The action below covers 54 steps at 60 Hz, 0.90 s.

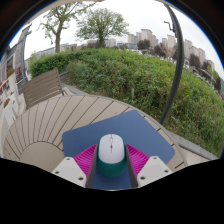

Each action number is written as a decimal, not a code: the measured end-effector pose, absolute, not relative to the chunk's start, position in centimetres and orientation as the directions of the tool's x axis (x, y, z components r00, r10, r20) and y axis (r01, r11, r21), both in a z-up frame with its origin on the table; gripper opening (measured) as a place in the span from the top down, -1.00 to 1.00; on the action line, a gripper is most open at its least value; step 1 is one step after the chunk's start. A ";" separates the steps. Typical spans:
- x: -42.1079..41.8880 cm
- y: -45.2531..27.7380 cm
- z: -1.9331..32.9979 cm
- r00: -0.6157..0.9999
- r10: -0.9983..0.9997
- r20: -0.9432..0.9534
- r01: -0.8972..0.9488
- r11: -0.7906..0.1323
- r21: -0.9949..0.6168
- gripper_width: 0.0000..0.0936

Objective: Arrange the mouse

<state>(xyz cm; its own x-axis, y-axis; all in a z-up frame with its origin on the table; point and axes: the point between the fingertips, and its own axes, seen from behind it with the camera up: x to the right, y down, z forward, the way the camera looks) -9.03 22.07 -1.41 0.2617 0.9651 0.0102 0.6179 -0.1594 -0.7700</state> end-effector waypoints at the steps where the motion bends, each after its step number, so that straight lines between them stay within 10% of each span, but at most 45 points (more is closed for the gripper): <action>1: -8.9 22.0 -1.5 0.260 0.966 -0.002 0.618 -0.168 -0.768 -0.12; 7: -7.7 23.1 0.3 0.298 0.954 0.011 0.609 -0.181 -0.772 -0.84; 29: 9.5 16.9 15.5 0.286 0.958 -0.036 0.682 -0.230 -0.695 -0.81; 54: 19.0 15.5 19.5 0.282 0.959 -0.016 0.676 -0.210 -0.707 -0.82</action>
<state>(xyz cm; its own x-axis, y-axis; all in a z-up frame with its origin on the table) 19.04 15.49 19.54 0.2820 0.9593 -0.0155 0.6755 -0.2100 -0.7068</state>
